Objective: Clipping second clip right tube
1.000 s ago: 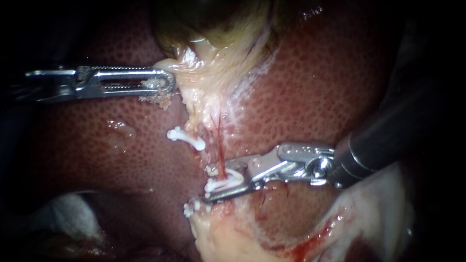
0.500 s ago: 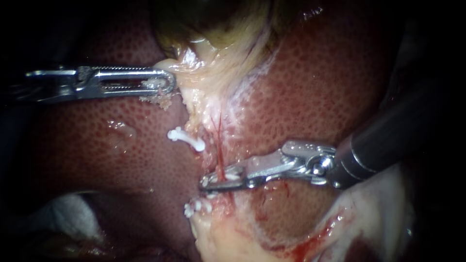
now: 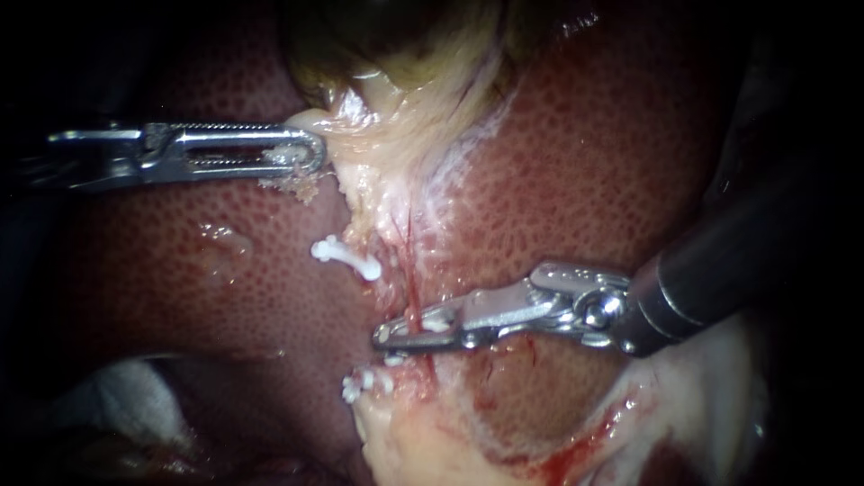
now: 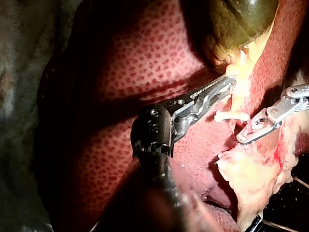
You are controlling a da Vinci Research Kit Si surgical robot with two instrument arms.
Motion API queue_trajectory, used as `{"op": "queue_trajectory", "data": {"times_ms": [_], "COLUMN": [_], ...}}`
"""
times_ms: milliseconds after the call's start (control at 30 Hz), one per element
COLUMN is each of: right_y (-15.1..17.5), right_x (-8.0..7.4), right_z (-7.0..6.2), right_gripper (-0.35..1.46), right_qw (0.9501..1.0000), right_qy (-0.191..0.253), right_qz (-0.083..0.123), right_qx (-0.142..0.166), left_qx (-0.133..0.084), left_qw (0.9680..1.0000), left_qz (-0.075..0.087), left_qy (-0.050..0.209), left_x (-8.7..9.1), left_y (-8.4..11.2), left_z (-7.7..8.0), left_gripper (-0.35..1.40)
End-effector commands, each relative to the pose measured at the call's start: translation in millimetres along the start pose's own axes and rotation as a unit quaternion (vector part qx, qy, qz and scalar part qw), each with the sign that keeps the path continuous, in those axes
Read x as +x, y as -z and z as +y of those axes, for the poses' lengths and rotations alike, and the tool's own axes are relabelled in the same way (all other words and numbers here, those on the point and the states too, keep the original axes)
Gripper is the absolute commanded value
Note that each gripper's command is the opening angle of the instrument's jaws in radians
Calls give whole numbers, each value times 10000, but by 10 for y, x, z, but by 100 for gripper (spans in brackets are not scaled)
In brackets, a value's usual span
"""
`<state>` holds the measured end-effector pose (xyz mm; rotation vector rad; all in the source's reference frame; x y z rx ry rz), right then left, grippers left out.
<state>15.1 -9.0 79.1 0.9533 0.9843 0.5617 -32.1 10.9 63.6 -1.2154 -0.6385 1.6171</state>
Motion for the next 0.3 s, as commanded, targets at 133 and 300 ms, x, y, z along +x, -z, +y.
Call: {"op": "queue_trajectory", "data": {"times_ms": [133, 300], "right_y": [0, 1], "right_x": [0, 0], "right_z": [1, 2], "right_gripper": [-35, -35], "right_qw": [10000, 10000], "right_qy": [-27, -54], "right_qz": [-4, -5], "right_qx": [2, 6], "left_qx": [-1, -2], "left_qw": [10000, 10000], "left_qz": [0, -1], "left_qy": [0, -1], "left_x": [0, 0], "left_y": [-1, -1], "left_z": [0, -3], "left_gripper": [-35, -35]}}
